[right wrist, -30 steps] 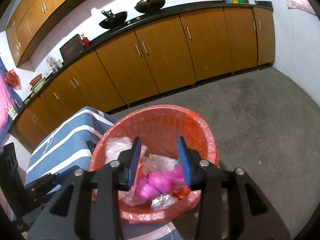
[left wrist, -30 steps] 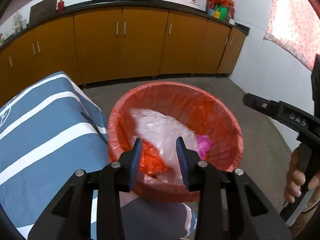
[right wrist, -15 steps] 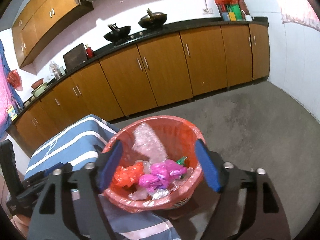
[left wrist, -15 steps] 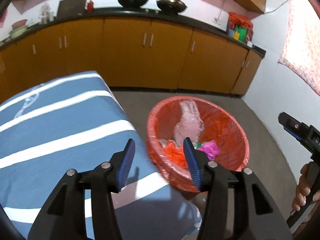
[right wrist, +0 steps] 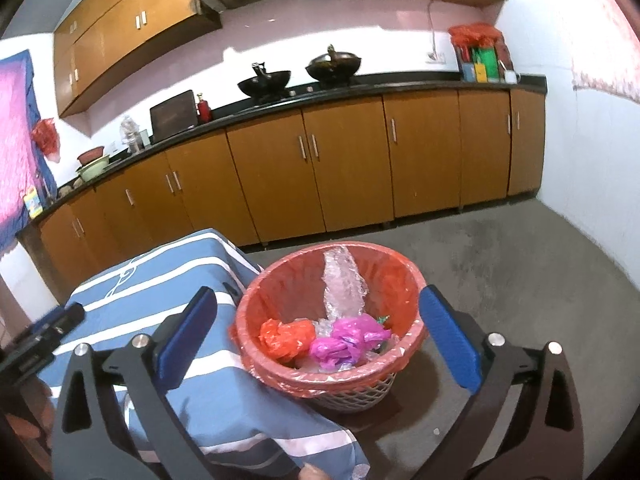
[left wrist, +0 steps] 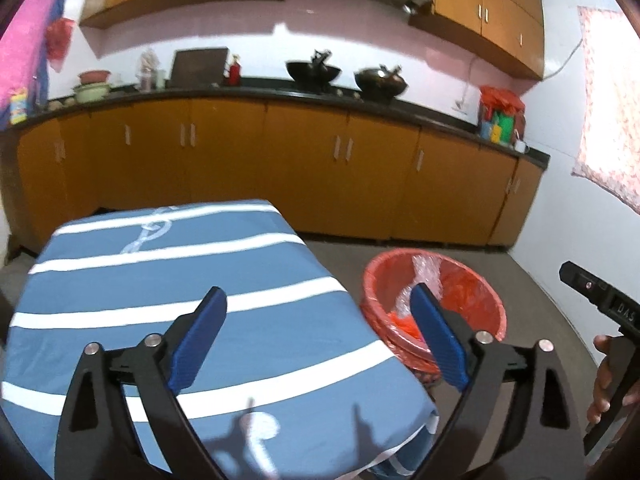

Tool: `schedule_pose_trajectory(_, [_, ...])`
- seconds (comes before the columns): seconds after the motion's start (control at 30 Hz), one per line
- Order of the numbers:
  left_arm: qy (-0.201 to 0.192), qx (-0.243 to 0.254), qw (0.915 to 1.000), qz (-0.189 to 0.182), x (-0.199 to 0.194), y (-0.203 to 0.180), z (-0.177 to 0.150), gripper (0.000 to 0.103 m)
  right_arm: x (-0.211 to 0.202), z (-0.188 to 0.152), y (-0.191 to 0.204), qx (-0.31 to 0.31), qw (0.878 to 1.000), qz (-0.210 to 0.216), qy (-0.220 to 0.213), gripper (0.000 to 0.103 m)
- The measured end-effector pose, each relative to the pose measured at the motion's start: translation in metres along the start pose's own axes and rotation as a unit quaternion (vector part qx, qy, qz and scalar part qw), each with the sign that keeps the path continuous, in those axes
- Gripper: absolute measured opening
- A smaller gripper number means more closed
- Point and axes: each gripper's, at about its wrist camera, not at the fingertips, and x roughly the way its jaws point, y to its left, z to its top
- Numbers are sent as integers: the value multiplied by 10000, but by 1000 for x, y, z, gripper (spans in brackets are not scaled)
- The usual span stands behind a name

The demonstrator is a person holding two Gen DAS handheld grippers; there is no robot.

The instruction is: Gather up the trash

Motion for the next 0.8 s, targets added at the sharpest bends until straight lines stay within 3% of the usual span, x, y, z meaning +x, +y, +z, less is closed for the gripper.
schedule_pose_trajectory(0.17, [-235, 87, 9992, 309, -28, 10, -4, 101, -19, -6, 22, -181, 9997, -10, -144, 99])
schedule_pose_trajectory(0.63, [-471, 254, 9952, 815, -73, 28, -31, 101, -70, -37, 82, -801, 9928, -417, -788, 99])
schedule_pose_trajectory(0.8, [-557, 359, 9934, 932, -81, 27, -39, 101, -78, -51, 94, -975, 9911, -497, -762, 99])
